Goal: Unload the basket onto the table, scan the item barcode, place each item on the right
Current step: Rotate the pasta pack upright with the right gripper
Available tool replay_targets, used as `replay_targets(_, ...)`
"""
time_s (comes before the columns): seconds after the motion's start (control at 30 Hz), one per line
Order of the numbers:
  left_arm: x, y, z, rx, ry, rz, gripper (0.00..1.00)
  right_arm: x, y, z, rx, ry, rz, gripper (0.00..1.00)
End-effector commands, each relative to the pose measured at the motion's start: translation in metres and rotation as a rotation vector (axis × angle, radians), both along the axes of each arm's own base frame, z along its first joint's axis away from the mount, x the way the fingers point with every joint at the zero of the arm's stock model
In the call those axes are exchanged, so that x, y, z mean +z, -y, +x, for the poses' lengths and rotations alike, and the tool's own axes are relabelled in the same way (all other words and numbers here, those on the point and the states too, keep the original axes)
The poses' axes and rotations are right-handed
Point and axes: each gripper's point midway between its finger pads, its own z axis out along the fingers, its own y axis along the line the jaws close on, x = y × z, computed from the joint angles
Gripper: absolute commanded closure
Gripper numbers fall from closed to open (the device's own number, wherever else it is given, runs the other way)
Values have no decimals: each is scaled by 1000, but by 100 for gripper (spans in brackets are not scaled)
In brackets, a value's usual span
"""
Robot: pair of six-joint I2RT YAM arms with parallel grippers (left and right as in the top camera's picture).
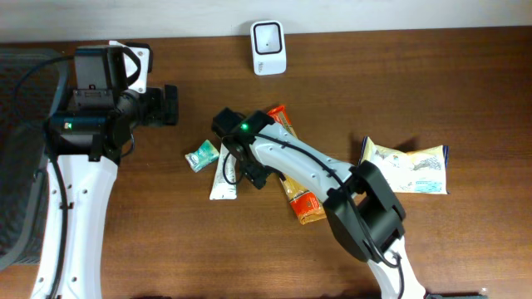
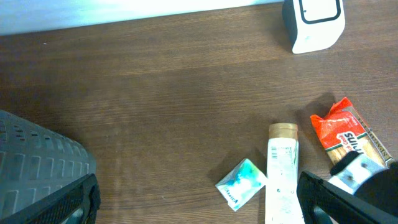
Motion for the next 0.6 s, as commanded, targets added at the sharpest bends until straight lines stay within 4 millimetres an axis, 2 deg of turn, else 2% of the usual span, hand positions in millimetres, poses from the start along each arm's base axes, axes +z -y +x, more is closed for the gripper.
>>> replay_targets(0.0, 4, -1, 0, 1, 11, 6, 1, -24, 12, 5, -8, 2, -88, 21)
replay_targets(0.1, 4, -1, 0, 1, 11, 6, 1, -33, 41, 22, 13, 96, -289, 22)
replay_targets(0.13, 4, -1, 0, 1, 12, 6, 1, -40, 46, 23, 18, 103, -322, 27)
replay_targets(0.23, 4, -1, 0, 1, 12, 6, 1, -40, 50, 25, 18, 115, -341, 38)
replay_targets(0.27, 4, -1, 0, 1, 11, 6, 1, -40, 52, 26, 14, 113, -341, 47)
replay_targets(0.37, 4, -1, 0, 1, 11, 6, 1, -44, 57, 27, -7, 94, -326, 93)
replay_targets(0.43, 4, -1, 0, 1, 11, 6, 1, -43, 55, 26, -7, 89, -319, 96)
replay_targets(0.5, 4, -1, 0, 1, 12, 6, 1, -25, 31, 19, -27, 1, -185, 96)
replay_targets(0.57, 4, -1, 0, 1, 11, 6, 1, 30, -10, 6, 10, -141, 88, 96)
